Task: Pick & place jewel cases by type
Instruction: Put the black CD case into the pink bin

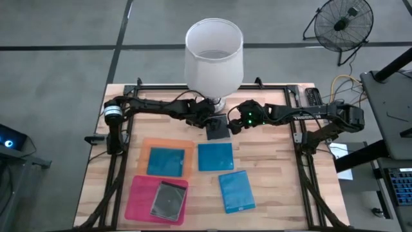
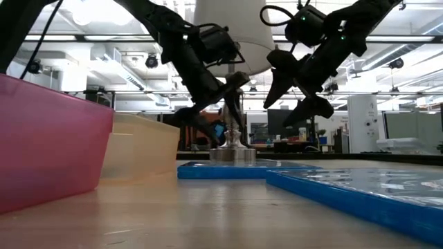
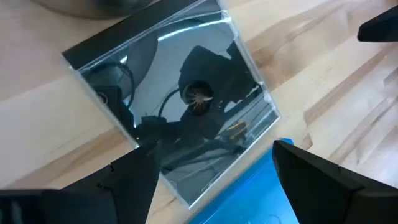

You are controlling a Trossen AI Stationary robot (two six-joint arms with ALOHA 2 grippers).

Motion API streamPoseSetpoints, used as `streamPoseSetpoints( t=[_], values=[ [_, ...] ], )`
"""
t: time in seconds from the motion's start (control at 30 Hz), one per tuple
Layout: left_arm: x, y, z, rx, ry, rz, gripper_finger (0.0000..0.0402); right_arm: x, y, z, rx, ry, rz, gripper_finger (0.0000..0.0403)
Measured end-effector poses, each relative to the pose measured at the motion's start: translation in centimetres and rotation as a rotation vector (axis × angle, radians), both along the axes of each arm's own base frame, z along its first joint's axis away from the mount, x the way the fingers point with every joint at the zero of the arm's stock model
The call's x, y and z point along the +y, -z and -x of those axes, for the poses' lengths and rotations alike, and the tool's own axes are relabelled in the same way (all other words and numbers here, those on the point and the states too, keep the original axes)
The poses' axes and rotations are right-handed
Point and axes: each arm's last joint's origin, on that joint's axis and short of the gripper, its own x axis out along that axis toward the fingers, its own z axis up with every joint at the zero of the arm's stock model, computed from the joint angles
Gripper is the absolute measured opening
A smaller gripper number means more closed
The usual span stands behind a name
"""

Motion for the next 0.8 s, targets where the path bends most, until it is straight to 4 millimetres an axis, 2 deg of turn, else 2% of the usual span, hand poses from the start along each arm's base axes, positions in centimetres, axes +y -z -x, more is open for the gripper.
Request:
streamPoseSetpoints(
  t=[0.27,0.43,0.6,0.8],
  values=[
    [-0.2,-0.4,0.2,-0.006,0.017,0.008,0.0289,0.0,0.0,0.0,-0.001,-0.008,0.009,0.0325],
    [-1.7,-0.3,0.1,0.031,0.111,-0.028,0.0289,0.0,0.0,0.0,-0.002,-0.013,0.015,0.0325],
    [-3.9,-0.1,-0.2,0.078,0.179,-0.148,0.0289,0.0,0.0,0.0,-0.001,-0.022,0.025,0.0325],
    [-4.2,0.7,-0.4,0.14,0.18,-0.286,0.0289,0.0,0.0,0.0,-0.001,-0.025,0.026,0.0325]
  ],
)
